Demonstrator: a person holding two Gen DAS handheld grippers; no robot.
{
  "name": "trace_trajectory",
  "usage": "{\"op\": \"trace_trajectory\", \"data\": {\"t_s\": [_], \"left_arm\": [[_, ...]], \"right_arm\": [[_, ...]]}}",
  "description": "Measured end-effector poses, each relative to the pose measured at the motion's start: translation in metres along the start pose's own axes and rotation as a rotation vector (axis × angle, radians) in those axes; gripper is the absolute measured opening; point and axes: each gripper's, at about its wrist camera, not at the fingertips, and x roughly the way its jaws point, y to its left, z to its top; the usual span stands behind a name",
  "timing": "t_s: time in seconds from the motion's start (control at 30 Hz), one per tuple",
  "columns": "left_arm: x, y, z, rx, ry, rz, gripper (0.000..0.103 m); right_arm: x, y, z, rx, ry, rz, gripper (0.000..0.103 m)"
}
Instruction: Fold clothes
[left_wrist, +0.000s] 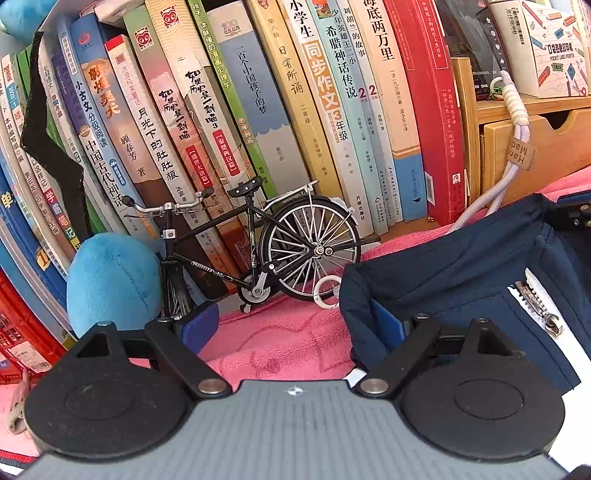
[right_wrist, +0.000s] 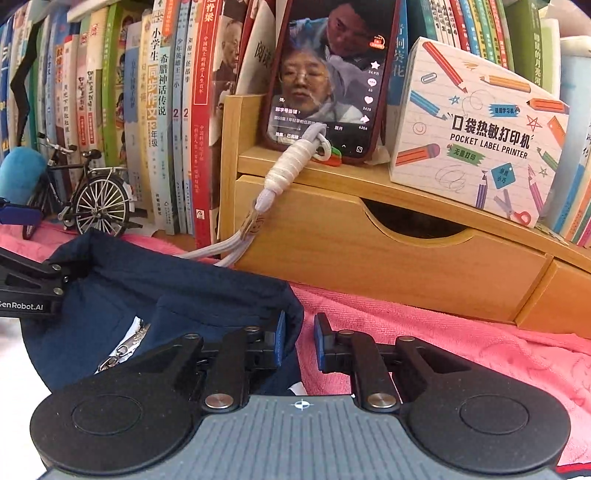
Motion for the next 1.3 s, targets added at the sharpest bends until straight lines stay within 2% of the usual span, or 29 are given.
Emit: {"op": "trace_trajectory", "data": {"t_s": [0.1, 0.13, 0.2, 0.27, 0.33, 0.43, 0.5, 0.57, 0.6, 0.73, 0.83, 0.87, 0.97, 1.03, 1.13, 1.2, 1.3], "left_arm": [[-0.004, 0.006, -0.002, -0.023, -0.019, -0.015, 0.089], [-0.005, 0.007, -0.003, -0.031, -0.025, -0.02, 0.085], [-0.025, 0.02, -0.009, -0.116, -0.084, -0.071, 0.083], [-0.051, 0.02, -0.017, -0.126, -0.154, -0.122, 0.083], [-0.068, 0.013, -0.024, -0.035, -0.166, -0.18, 0.083], [-0.078, -0.016, -0.032, 0.133, -0.121, -0.218, 0.083], [-0.071, -0.035, -0.034, 0.216, -0.099, -0.181, 0.083], [-0.055, -0.04, -0.031, 0.198, -0.098, -0.151, 0.09], [-0.047, -0.039, -0.026, 0.179, -0.092, -0.136, 0.089], [-0.017, -0.035, -0.015, 0.158, -0.068, -0.009, 0.097], [-0.009, -0.036, -0.011, 0.193, -0.072, 0.051, 0.097], [-0.009, -0.033, -0.011, 0.186, -0.069, 0.049, 0.097], [-0.006, -0.023, -0.01, 0.141, -0.051, 0.015, 0.098], [-0.007, -0.024, -0.01, 0.15, -0.054, 0.024, 0.098], [-0.009, -0.03, -0.012, 0.198, -0.073, 0.058, 0.098], [-0.011, -0.032, -0.013, 0.211, -0.077, 0.068, 0.098], [-0.01, -0.031, -0.011, 0.204, -0.074, 0.062, 0.098]], "right_arm": [[0.003, -0.009, 0.002, 0.031, 0.003, 0.016, 0.028], [0.004, -0.012, 0.002, 0.042, 0.004, 0.022, 0.029], [0.005, -0.018, 0.004, 0.062, 0.007, 0.032, 0.033], [0.007, -0.022, 0.004, 0.074, 0.008, 0.039, 0.033], [0.006, -0.022, 0.004, 0.068, 0.007, 0.034, 0.033], [0.006, -0.025, 0.003, 0.072, 0.008, 0.036, 0.033], [0.006, -0.026, 0.003, 0.07, 0.008, 0.034, 0.034], [0.006, -0.027, 0.003, 0.07, 0.008, 0.028, 0.036], [0.006, -0.028, 0.002, 0.07, 0.008, 0.025, 0.037], [0.008, -0.033, 0.002, 0.088, 0.011, 0.017, 0.042], [0.008, -0.039, 0.002, 0.111, 0.015, -0.013, 0.061], [0.008, -0.041, 0.001, 0.121, 0.016, -0.026, 0.064], [-0.006, -0.051, -0.001, 0.2, 0.011, -0.011, 0.064], [-0.025, -0.051, -0.004, 0.214, -0.008, 0.03, 0.064], [-0.06, -0.037, -0.013, 0.118, -0.033, 0.123, 0.072], [-0.071, -0.006, -0.016, 0.028, -0.011, 0.218, 0.074], [-0.087, 0.026, -0.021, -0.02, 0.067, 0.336, 0.073]]}}
